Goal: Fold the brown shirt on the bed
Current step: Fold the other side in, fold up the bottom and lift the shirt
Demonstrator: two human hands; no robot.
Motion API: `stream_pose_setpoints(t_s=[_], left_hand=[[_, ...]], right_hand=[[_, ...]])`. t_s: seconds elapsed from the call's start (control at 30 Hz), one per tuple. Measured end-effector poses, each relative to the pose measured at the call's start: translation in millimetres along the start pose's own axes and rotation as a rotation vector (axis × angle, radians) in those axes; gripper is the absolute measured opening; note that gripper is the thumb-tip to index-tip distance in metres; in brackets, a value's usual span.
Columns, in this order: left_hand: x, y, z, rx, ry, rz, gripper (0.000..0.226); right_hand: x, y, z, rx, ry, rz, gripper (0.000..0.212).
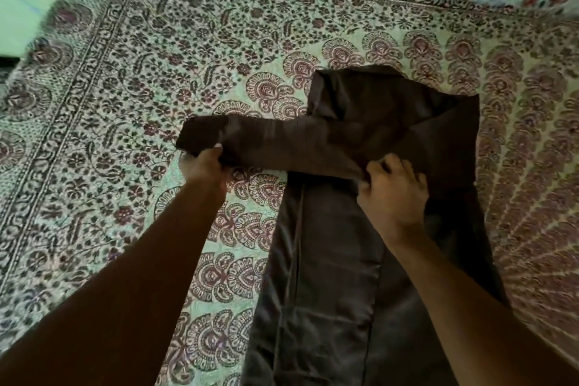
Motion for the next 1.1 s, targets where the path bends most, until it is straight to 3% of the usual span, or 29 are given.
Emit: stream_pose_setpoints(t_s=[0.17, 0.27, 0.33, 0.53, 0.7, 0.87, 0.97, 1.1], left_hand=[[-9.4, 5.6, -3.7, 0.383, 0.096, 0.113, 0.038], [-31.0, -19.9, -9.0, 0.484, 0.164, 0.065, 0.061], [-52.1, -36.5, -6.1, 0.621, 0.219, 0.07, 0.061], [-108.9, -57.4, 78.3, 0.821, -0.114, 0.517, 0.023], [-167.7, -89.1, 174.4, 1.006, -0.474, 0.875, 0.015], [-192.8, -140.6, 272.0, 1.236, -0.74, 0.924, 0.042], [-192.0, -155.7, 318.0, 1.287, -0.745, 0.885, 0.061], [-197.8, -159.8, 368.7, 1.265, -0.725, 0.875, 0.064]], right_hand=[[-8.8, 3.1, 19.9, 0.028, -0.155, 0.03, 0.026], [-22.7, 17.5, 22.3, 0.045, -0.12, 0.06, 0.025], [-33.7, 32.6, 23.9, 0.046, -0.113, 0.086, 0.028], [-63.2, 105.9, 36.9, 0.04, -0.251, 0.296, 0.06], [-79.0, 167.5, 38.3, 0.143, -0.176, 0.385, 0.066], [-77.6, 206.8, 45.2, 0.141, -0.195, 0.408, 0.058], [-74.7, 217.6, 48.6, 0.17, -0.209, 0.376, 0.04], [-75.8, 224.3, 35.3, 0.123, -0.054, 0.289, 0.019]])
Point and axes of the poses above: each hand's wrist, its own x-axis towards the middle knuckle, its own z-axis out of the palm, y = z × x, the point moved 8 cm from there along x, towards the middle knuckle, and after that the axes turned 1 degree about x, right-handed, at the moved point
